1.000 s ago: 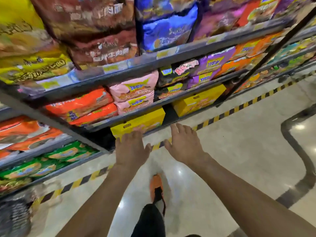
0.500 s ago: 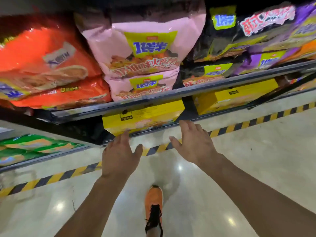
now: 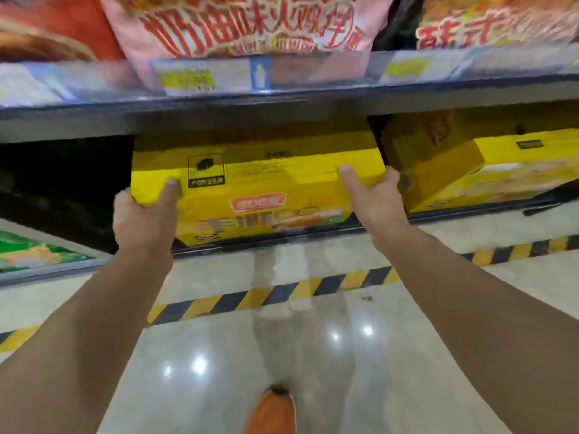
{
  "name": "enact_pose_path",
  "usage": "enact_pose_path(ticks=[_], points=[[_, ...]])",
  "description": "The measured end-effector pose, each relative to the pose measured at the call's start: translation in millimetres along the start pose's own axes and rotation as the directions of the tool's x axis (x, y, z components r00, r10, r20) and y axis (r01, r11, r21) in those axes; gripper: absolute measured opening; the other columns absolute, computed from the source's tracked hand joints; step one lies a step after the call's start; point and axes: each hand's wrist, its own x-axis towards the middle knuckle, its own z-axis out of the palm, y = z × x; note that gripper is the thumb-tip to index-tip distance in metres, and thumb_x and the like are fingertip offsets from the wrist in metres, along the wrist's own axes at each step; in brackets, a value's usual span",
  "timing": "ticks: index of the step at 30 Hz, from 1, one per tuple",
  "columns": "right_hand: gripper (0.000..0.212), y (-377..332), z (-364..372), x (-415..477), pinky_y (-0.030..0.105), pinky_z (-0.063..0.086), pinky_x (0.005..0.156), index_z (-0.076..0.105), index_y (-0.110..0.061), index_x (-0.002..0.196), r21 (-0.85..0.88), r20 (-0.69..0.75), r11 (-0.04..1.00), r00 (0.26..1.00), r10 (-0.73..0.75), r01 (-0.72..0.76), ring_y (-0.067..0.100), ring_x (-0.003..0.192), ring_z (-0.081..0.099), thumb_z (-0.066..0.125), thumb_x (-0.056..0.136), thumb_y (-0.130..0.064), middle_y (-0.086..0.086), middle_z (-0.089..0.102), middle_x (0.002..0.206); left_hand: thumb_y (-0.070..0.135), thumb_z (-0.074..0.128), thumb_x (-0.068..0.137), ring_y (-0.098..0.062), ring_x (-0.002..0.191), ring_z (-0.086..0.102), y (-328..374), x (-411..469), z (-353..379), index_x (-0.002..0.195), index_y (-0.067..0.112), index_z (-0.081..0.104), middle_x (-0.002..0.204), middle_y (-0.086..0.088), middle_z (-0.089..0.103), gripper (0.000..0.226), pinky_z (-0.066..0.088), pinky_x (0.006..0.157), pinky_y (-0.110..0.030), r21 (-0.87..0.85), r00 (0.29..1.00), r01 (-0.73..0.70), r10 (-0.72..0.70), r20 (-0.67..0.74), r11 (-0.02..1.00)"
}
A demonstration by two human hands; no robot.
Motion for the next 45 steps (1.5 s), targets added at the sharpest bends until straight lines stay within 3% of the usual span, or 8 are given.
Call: enact_pose_path(ticks=[9, 12, 17, 21, 29, 34, 41, 45], points=[[0.066, 35, 26, 20, 0.013, 0.042, 0.074, 0.029, -0.028, 0.145, 0.259, -0.082, 0.956, 0.989, -0.121, 0.139, -0.012, 0.085, 0.048, 0.069, 0.097, -0.049, -0.027, 0.045, 0.102, 0.048, 0.072, 0.097, -0.01, 0.102, 0.073, -32, 8, 17, 0.142, 0.024, 0.049, 0.119, 0.013, 0.068, 0.056, 0.061, 0.062, -0.026, -0.332, 0.994, -0.106, 0.105, -0.021, 0.937], [0.079, 37, 32, 22, 0.022, 0.051, 0.081, 0.025, -0.024, 0.155, 0.29, -0.13, 0.94, 0.98, -0.148, 0.18, -0.004, 0.085, 0.049, 0.069, 0.096, -0.053, -0.018, 0.045, 0.107, 0.046, 0.069, 0.1, -0.006, 0.096, 0.069, -32, 6, 20, 0.138, 0.025, 0.05, 0.112, 0.015, 0.066, 0.048, 0.057, 0.053, -0.022, -0.373, 0.993, -0.11, 0.121, 0.006, 0.921], [0.088, 40, 43, 27, 0.047, 0.06, 0.096, 0.023, -0.025, 0.157, 0.351, -0.183, 0.91, 0.969, -0.167, 0.223, 0.021, 0.11, 0.055, 0.07, 0.092, -0.061, 0.004, 0.047, 0.146, 0.051, 0.071, 0.096, -0.01, 0.1, 0.066, -33, 8, 19, 0.116, 0.037, 0.053, 0.111, 0.012, 0.063, 0.031, 0.06, 0.072, -0.036, -0.376, 0.987, -0.149, 0.162, 0.004, 0.915], [0.089, 45, 44, 29, 0.053, 0.06, 0.094, 0.025, -0.027, 0.155, 0.407, -0.166, 0.879, 0.967, -0.195, 0.247, 0.023, 0.108, 0.057, 0.074, 0.088, -0.061, 0.002, 0.049, 0.138, 0.055, 0.072, 0.094, -0.014, 0.101, 0.065, -38, 8, 17, 0.115, 0.036, 0.059, 0.12, 0.006, 0.065, 0.032, 0.062, 0.079, -0.04, -0.384, 0.979, -0.188, 0.202, -0.004, 0.904], [0.086, 72, 24, -10, 0.054, 0.058, 0.099, 0.027, -0.014, 0.156, 0.416, -0.219, 0.87, 0.958, -0.185, 0.263, 0.026, 0.106, 0.052, 0.074, 0.094, -0.05, -0.008, 0.037, 0.105, 0.045, 0.079, 0.093, -0.011, 0.083, 0.067, -54, -36, -8, 0.088, 0.03, 0.06, 0.093, 0.01, 0.065, 0.024, 0.061, 0.07, -0.039, -0.428, 0.979, -0.184, 0.202, -0.004, 0.885], [0.102, 123, 5, -54, 0.055, 0.054, 0.105, 0.018, -0.022, 0.163, 0.39, -0.245, 0.885, 0.955, -0.167, 0.255, 0.038, 0.131, 0.057, 0.075, 0.088, -0.06, 0.009, 0.039, 0.157, 0.042, 0.078, 0.093, -0.016, 0.09, 0.072, -94, -82, -30, 0.092, 0.028, 0.063, 0.095, 0.009, 0.069, 0.021, 0.062, 0.075, -0.041, -0.444, 0.974, -0.2, 0.228, 0.01, 0.874], [0.062, 198, -20, -130, 0.053, 0.058, 0.099, 0.046, -0.028, 0.133, 0.474, -0.275, 0.82, 0.939, -0.208, 0.321, 0.017, 0.112, 0.067, 0.078, 0.086, -0.053, -0.016, 0.064, 0.115, 0.037, 0.078, 0.094, -0.005, 0.08, 0.07, -161, -159, -65, 0.112, 0.028, 0.067, 0.094, 0.013, 0.071, 0.023, 0.056, 0.051, -0.023, -0.514, 0.975, -0.196, 0.222, -0.011, 0.835], [0.052, 234, -32, -163, 0.051, 0.06, 0.096, 0.051, -0.027, 0.133, 0.5, -0.259, 0.812, 0.946, -0.193, 0.302, 0.013, 0.106, 0.069, 0.077, 0.092, -0.047, -0.015, 0.068, 0.11, 0.035, 0.079, 0.094, -0.007, 0.087, 0.073, -198, -193, -80, 0.113, 0.029, 0.07, 0.097, 0.013, 0.074, 0.022, 0.062, 0.069, -0.032, -0.533, 0.975, -0.196, 0.221, -0.018, 0.823]])
